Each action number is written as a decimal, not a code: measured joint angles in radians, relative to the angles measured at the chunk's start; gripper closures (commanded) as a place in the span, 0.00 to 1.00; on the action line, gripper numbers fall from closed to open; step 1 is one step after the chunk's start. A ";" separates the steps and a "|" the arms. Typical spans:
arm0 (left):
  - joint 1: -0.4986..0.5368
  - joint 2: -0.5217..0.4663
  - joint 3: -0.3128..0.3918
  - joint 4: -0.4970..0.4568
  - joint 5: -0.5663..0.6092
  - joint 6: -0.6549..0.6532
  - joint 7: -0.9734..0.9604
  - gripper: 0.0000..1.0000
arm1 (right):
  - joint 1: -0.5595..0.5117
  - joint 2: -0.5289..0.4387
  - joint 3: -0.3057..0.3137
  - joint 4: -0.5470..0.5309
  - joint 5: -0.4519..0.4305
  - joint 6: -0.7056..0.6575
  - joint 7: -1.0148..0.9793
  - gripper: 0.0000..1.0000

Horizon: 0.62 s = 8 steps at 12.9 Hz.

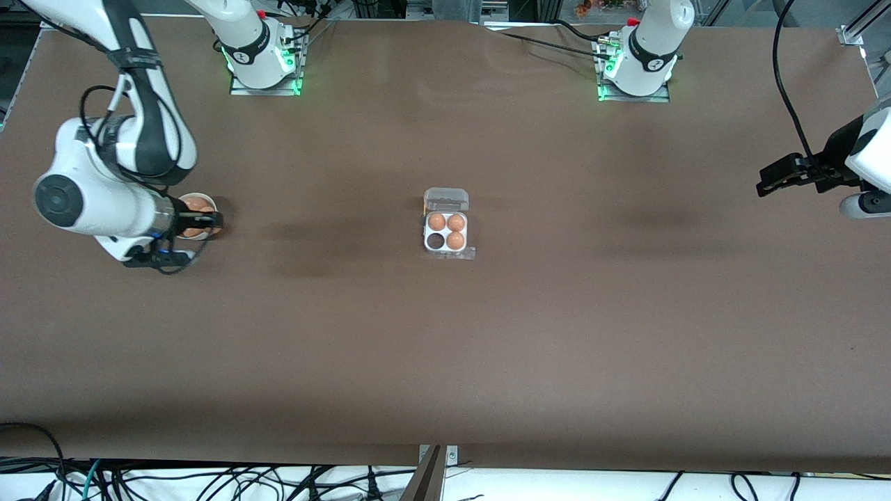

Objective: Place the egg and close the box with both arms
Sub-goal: 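Lift the egg and carry it to the clear egg box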

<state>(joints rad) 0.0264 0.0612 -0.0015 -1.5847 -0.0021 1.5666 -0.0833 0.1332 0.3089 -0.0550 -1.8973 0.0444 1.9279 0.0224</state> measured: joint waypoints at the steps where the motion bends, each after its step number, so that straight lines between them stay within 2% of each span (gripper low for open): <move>1: 0.000 0.000 0.000 0.000 0.000 0.000 0.000 0.00 | 0.027 0.026 0.023 0.052 0.009 -0.028 0.045 0.83; 5: 0.000 0.000 0.000 0.000 0.000 0.000 0.000 0.00 | 0.120 0.154 0.117 0.233 0.096 -0.054 0.244 0.83; 8: 0.000 0.000 0.000 0.000 0.000 0.000 0.000 0.00 | 0.211 0.255 0.134 0.349 0.169 -0.054 0.378 0.83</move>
<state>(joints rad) 0.0264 0.0613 -0.0014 -1.5846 -0.0021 1.5666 -0.0832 0.3438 0.5637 0.0789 -1.5479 0.2132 1.8739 0.4007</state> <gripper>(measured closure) 0.000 0.520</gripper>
